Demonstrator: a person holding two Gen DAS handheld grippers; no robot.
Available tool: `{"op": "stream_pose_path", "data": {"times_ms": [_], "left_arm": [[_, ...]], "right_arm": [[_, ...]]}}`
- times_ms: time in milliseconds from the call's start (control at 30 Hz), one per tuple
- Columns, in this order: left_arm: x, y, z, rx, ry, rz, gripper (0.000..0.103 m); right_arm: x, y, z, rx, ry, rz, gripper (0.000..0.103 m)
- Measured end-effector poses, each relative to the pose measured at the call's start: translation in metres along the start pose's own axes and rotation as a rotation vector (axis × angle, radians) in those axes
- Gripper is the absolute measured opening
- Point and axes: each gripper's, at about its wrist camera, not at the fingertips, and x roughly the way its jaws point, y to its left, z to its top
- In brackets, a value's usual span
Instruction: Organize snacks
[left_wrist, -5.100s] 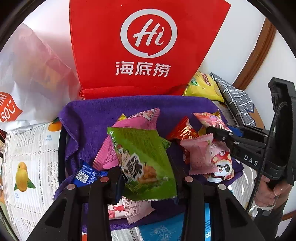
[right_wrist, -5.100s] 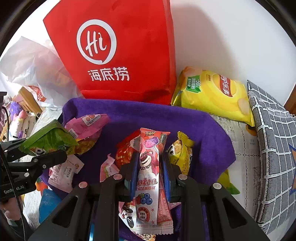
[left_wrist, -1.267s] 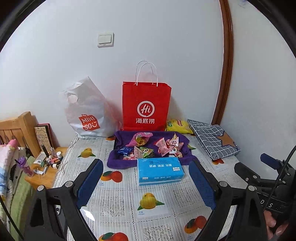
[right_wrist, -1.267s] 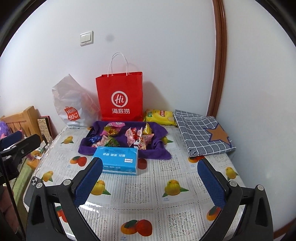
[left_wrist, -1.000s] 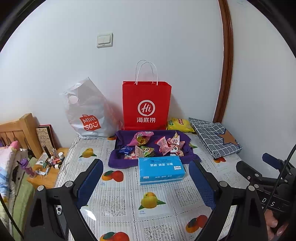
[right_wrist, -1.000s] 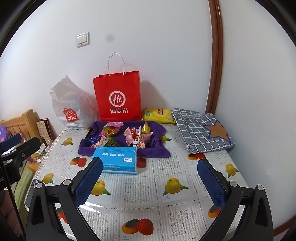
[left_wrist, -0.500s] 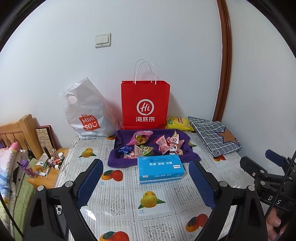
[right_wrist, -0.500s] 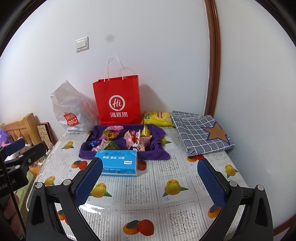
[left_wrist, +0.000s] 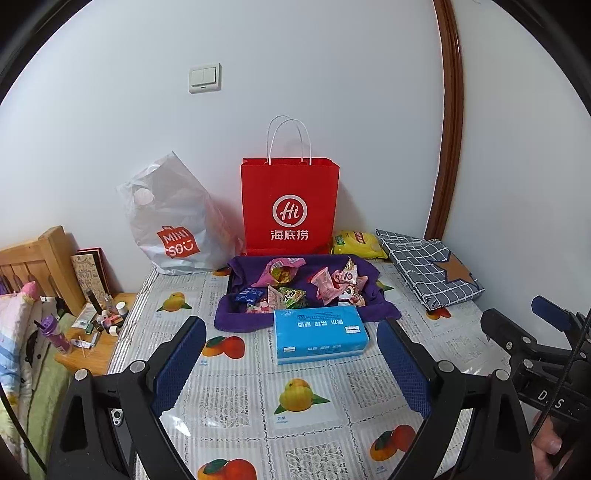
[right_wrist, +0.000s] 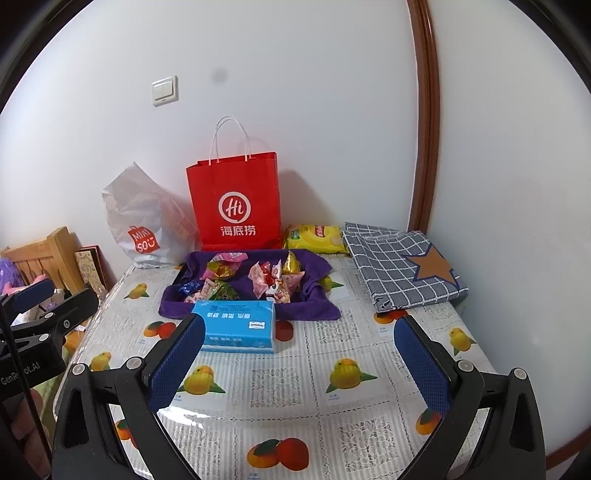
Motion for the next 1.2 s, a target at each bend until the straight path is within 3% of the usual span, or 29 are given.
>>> {"op": "stream_pose_path", "data": {"times_ms": [1200], "left_arm": [[-0.0027,-0.0030,-0.0010,0.005,-0.001,-0.005,0.094]], "right_arm": [[-0.0010,-0.0006,-0.0036,0.000,0.004,-0.004,0.101]]}}
